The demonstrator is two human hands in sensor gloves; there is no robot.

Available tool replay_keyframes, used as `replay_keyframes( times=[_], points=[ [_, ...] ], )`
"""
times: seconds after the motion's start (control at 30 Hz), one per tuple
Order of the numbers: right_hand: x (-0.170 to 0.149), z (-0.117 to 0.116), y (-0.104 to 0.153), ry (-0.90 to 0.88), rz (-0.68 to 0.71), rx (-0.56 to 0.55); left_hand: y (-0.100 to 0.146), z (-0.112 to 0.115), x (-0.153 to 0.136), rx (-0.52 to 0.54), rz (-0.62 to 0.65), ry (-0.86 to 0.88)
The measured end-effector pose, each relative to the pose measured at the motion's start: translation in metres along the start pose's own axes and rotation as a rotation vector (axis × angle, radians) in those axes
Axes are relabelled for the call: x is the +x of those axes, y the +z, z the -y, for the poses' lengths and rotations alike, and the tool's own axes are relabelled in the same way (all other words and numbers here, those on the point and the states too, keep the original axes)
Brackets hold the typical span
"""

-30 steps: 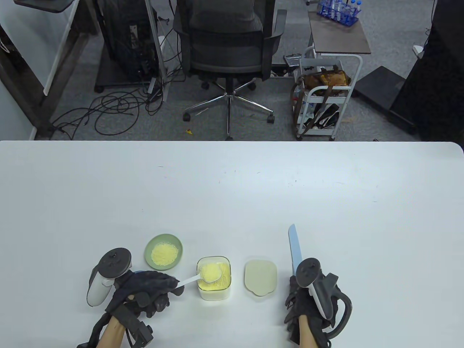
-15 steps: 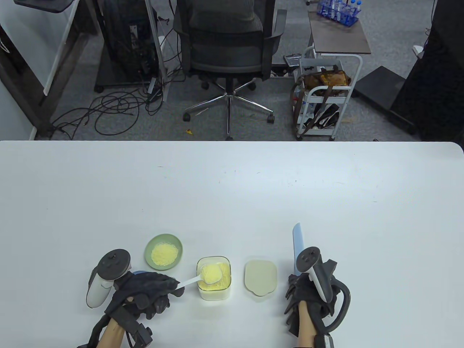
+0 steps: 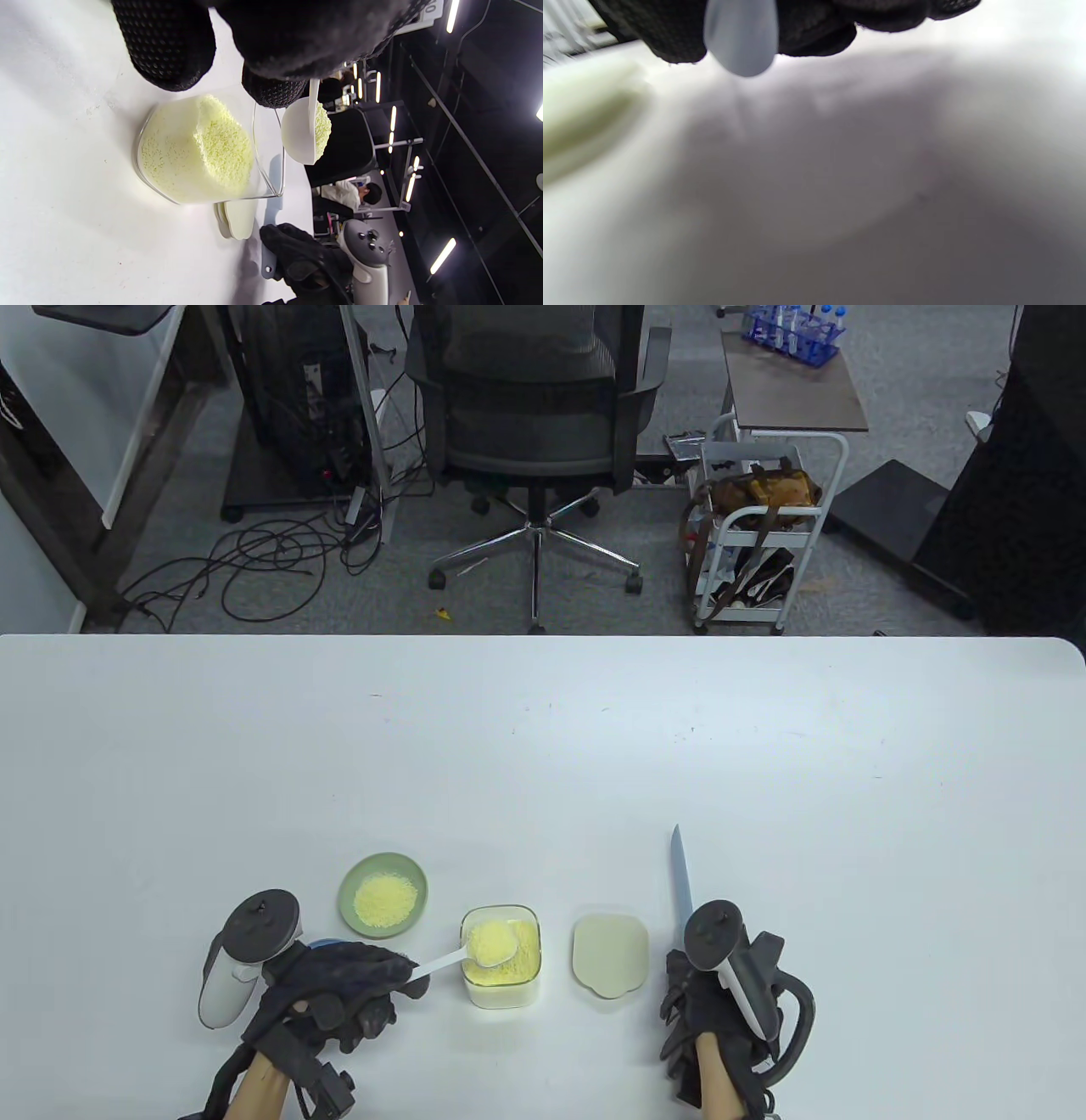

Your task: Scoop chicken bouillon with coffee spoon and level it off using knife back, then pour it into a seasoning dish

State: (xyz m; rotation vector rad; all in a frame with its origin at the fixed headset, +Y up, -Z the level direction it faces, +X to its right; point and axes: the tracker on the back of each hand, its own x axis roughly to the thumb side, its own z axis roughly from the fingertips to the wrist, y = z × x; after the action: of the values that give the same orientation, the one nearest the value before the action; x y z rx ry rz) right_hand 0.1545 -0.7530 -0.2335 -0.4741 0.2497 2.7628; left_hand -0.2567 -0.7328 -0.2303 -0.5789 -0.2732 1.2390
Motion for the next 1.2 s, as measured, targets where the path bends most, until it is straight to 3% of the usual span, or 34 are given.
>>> replay_keyframes(
  times=[0.23,0.5,0.73,1.2],
  points=[
    [0.054,0.033,0.052,-0.259,0.422,0.060,0.002,-0.003,0.000,0.051,-0.026,-0.042],
    [0.102,0.015,0.086,-0.247,0.666,0.224,0.000,-0.001,-0.002,0.044,-0.046,-0.055],
    [0.113,0.003,0.092,-0.182,0.682,0.226,0.000,0.000,-0.001,0.039,-0.044,-0.050],
    [0.099,0.003,0.084,-0.150,0.626,0.188,0.001,-0.001,0.000,0.040,-0.040,-0.044]
  ],
)
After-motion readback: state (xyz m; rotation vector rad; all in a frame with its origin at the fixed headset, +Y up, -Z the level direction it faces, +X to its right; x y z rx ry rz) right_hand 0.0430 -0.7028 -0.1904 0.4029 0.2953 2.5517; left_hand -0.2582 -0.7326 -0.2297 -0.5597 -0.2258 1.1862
